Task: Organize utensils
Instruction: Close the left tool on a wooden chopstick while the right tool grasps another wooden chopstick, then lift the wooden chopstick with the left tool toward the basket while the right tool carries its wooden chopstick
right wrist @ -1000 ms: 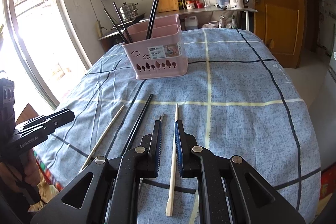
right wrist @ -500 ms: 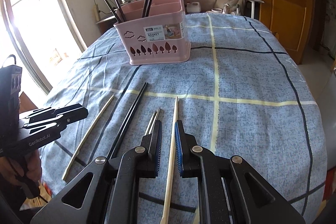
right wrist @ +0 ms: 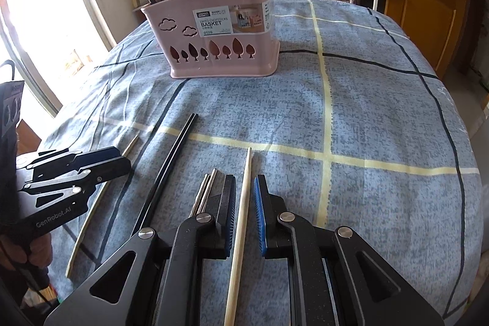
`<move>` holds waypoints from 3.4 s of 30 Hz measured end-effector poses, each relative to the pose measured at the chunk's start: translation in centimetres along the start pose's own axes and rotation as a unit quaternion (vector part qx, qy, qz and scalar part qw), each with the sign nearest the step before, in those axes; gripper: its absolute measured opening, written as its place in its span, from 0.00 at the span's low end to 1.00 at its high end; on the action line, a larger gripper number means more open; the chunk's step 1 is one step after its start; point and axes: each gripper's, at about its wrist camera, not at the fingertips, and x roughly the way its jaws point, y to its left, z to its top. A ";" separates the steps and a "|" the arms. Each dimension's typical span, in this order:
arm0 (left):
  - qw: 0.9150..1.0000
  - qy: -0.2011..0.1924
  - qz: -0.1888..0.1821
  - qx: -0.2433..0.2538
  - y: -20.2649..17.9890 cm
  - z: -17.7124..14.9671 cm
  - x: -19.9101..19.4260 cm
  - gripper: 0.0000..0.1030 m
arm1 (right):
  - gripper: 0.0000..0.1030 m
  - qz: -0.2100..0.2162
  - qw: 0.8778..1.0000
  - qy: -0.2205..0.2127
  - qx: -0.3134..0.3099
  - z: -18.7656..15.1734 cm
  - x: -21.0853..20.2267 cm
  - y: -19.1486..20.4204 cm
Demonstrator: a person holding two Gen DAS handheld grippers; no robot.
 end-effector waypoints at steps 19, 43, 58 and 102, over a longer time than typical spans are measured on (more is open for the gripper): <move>0.999 0.016 0.031 0.005 -0.3 1.5 0.9 0.05 | 0.07 0.000 1.000 0.023 -0.004 1.7 1.9 0.4; 0.998 -0.068 -0.003 0.005 0.0 6.9 -7.3 0.05 | 0.00 0.021 0.998 -0.063 -0.007 6.3 -5.4 0.8; 1.000 0.014 -0.005 -0.010 0.8 3.6 -1.4 0.05 | 0.09 0.012 0.999 0.037 -0.012 1.9 1.4 0.2; 0.991 -0.133 0.010 0.019 0.7 11.8 -12.5 0.04 | 0.05 0.005 0.988 -0.153 -0.018 9.6 -10.6 0.4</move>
